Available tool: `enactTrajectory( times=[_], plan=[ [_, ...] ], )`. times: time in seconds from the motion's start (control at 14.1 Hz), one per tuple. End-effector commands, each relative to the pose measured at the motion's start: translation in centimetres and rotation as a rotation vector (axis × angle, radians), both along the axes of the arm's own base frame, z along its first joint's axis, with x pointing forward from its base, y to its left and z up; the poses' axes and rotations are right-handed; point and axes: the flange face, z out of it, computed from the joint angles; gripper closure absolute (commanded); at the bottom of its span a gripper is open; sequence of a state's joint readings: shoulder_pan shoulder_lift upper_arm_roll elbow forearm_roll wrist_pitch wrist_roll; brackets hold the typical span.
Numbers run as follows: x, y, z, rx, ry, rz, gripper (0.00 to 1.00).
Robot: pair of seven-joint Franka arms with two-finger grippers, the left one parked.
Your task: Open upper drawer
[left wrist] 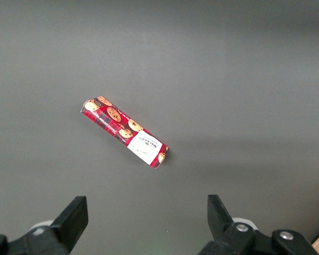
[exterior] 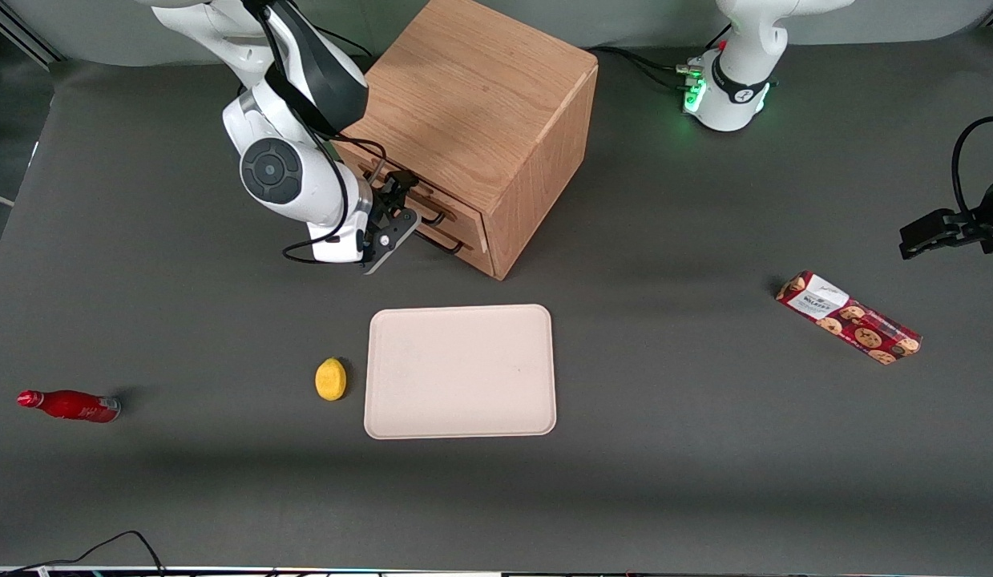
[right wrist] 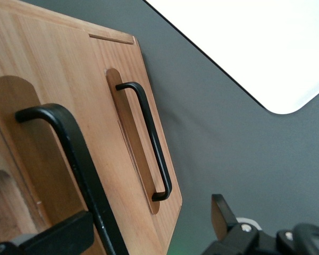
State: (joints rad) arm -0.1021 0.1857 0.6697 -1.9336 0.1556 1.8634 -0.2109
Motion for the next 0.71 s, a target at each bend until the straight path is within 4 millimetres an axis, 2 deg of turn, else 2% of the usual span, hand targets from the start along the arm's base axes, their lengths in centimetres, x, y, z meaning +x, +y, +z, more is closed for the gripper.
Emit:
enactTrajectory(
  times=[0.0,0.21,0.43,0.5,0.64],
  plan=[
    [0.2,0.0,2.1,0.002,-0.021,-0.019,0.0],
    [1.9,-2.1,6.1,-0.016,-0.013,-0.042,0.0],
    [3.5,-5.9,10.6,-0.037,-0.046,-0.106,0.0],
    [3.5,-7.7,12.4,-0.052,-0.078,-0.147,0.0],
    [3.9,-12.6,15.1,-0.071,-0.106,-0.229,0.0]
  ],
)
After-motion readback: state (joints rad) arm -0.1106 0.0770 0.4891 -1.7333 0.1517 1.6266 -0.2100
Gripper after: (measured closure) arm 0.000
